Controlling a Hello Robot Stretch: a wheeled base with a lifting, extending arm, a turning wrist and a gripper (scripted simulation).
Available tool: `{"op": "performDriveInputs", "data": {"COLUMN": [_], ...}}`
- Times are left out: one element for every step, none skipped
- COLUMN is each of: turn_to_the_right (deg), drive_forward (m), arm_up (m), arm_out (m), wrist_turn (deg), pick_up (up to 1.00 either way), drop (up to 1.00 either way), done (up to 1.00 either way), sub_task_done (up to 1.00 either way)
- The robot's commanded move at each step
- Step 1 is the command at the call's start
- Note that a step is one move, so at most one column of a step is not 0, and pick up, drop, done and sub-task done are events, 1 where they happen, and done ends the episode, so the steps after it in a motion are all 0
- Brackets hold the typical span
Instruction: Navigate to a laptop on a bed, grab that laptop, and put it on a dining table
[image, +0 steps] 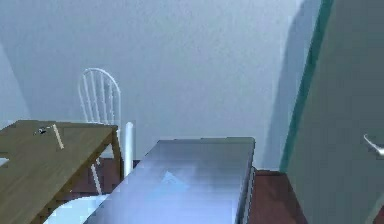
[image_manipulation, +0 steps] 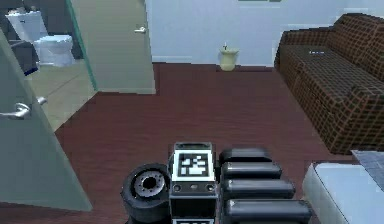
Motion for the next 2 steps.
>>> {"op": "performDriveInputs", "data": {"turn_to_the_right": [-45.0,-42.0], "drive_forward": [0.0,0.0], "arm_up": [0.0,0.0], "arm_out": [0.0,0.0], "wrist_turn": [0.0,0.0], "pick_up": [0.0,0.0], "drop": [0.0,0.0], "done": [0.0,0.0], "sub_task_done": [0.0,0.0]}}
